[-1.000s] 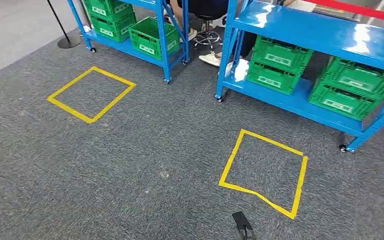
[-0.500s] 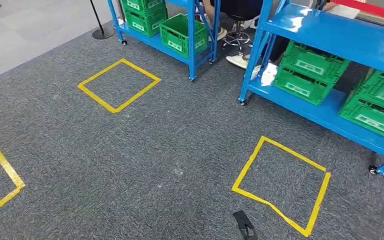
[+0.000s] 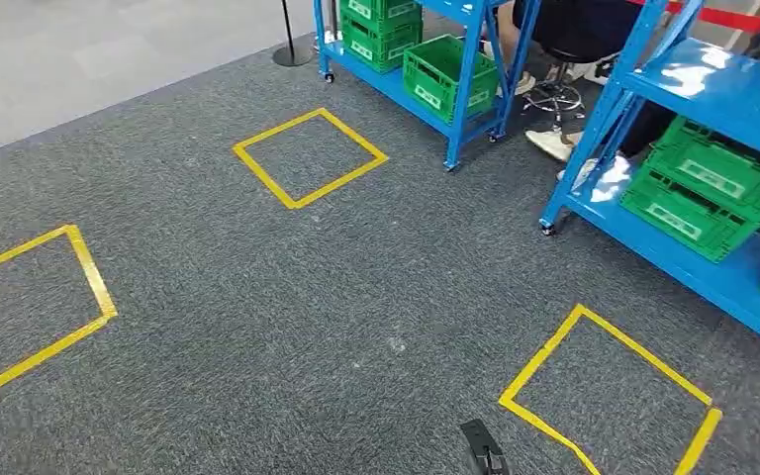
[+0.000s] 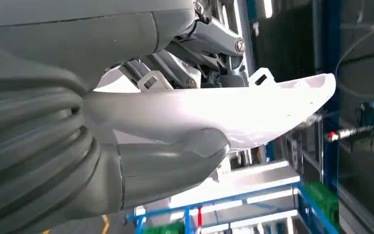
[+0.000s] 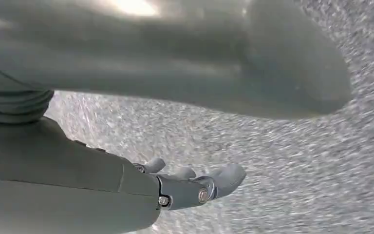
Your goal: Take the parts from the cabinet and place them on the table.
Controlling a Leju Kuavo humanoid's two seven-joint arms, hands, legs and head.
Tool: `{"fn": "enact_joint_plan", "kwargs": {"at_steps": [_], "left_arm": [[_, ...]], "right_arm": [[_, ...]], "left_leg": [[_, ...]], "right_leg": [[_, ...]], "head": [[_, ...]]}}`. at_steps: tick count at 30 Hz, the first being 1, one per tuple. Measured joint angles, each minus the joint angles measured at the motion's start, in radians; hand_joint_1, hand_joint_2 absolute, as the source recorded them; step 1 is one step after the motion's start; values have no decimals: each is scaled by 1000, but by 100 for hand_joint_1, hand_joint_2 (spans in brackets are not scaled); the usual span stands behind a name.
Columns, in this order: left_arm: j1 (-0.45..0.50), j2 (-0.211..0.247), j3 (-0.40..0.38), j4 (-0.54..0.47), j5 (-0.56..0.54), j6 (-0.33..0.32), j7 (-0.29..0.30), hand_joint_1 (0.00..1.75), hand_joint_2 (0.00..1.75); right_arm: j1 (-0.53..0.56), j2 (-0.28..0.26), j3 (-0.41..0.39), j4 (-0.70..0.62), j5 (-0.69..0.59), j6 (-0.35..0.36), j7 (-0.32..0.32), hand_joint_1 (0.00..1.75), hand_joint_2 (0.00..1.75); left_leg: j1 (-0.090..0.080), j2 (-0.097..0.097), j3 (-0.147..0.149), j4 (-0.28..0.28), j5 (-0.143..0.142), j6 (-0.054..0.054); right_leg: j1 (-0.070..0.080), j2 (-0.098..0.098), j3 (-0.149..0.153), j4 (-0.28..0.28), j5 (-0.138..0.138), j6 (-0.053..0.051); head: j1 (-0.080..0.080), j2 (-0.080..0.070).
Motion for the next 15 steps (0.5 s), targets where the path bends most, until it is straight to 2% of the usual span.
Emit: {"fn": "enact_joint_plan", "kwargs": {"at_steps": [1, 3, 4, 5, 6, 7, 8, 9, 10, 11, 12, 13, 14, 15], "left_arm": [[4, 1, 2, -1, 1, 0, 0, 175, 175], [20, 6, 13, -7, 3, 3, -1, 175, 175], [31, 11, 18, -13, 6, 6, -1, 175, 175], [41, 12, 21, -16, 6, 7, -2, 175, 175], [42, 13, 25, -24, 3, 10, -4, 175, 175], [44, 6, 25, -29, -3, 11, -5, 175, 175], [49, -2, 25, -32, -11, 12, -4, 175, 175], [54, -10, 24, -32, -18, 15, -4, 175, 175], [56, -15, 22, -32, -23, 15, -3, 175, 175], [55, -19, 21, -32, -27, 15, 0, 175, 175], [51, -22, 20, -32, -32, 15, 0, 175, 175], [46, -24, 20, -32, -33, 14, 2, 175, 175], [39, -26, 20, -32, -33, 14, 2, 175, 175], [34, -29, 19, -32, -34, 13, 4, 175, 175]], "right_arm": [[-2, 0, 0, 0, 0, 1, -1, 0, 0], [-3, -1, 0, 0, 0, 2, -1, 0, 0], [-3, -1, 0, 0, 0, 3, -1, 0, 0], [-5, -2, 0, 0, 0, 3, -1, 0, 0], [-3, -3, 0, 0, 0, 4, 0, 0, 0], [0, -3, 0, 0, 0, 4, 3, 0, 0], [3, -3, 0, 0, 0, 3, 5, 0, 0], [5, -4, 0, 0, -3, 2, 6, 0, 0], [5, -4, 0, 0, -3, 2, 6, 0, 0], [5, -4, 0, 0, -6, 2, 7, 0, 0], [4, -4, 0, 0, -7, 1, 6, 0, 0], [3, -4, 0, 0, -8, 0, 6, 0, 0], [2, -4, 0, 0, -13, -1, 6, 0, 0], [3, -4, 0, 0, -13, -2, 6, 0, 0]], "left_leg": [[6, -10, -2, -5, 5, -8], [10, -28, -3, -14, 13, -22], [11, -36, -10, -12, 14, -29], [8, 8, -16, 4, 3, -27], [3, 74, -45, 65, -40, -30], [5, 96, -78, 136, -79, -33], [8, 106, -112, 213, -113, -36], [8, 109, -137, 269, -131, -37], [9, 111, -143, 285, -128, -38], [9, 114, -123, 253, -103, -37], [9, 120, -79, 176, -63, -36], [9, 137, -26, 86, -27, -35], [8, 177, 19, 5, -14, -33], [0, 192, 28, -4, -21, -23]], "right_leg": [[2, -16, -2, 3, 2, -4], [8, -34, -1, 1, 5, -18], [0, -50, 5, -10, 14, -29], [1, -58, 7, -13, 17, -34], [3, -70, 6, -15, 18, -41], [6, -82, 5, -14, 18, -42], [8, -95, 4, -14, 17, -43], [9, -109, 3, -14, 17, -44], [10, -122, 2, -13, 16, -43], [10, -136, 1, -13, 16, -43], [10, -150, 2, -12, 15, -41], [10, -161, 3, -11, 12, -38], [10, -172, 5, -8, 10, -34], [18, -179, 6, -7, 4, -26]], "head": [[1, 0], [2, 0], [0, 0], [0, 0], [-5, 0], [-6, 0], [-6, 0], [-6, 0], [-6, 0], [-6, 0], [-6, 0], [-6, 0], [-6, 0], [-5, 0]]}}
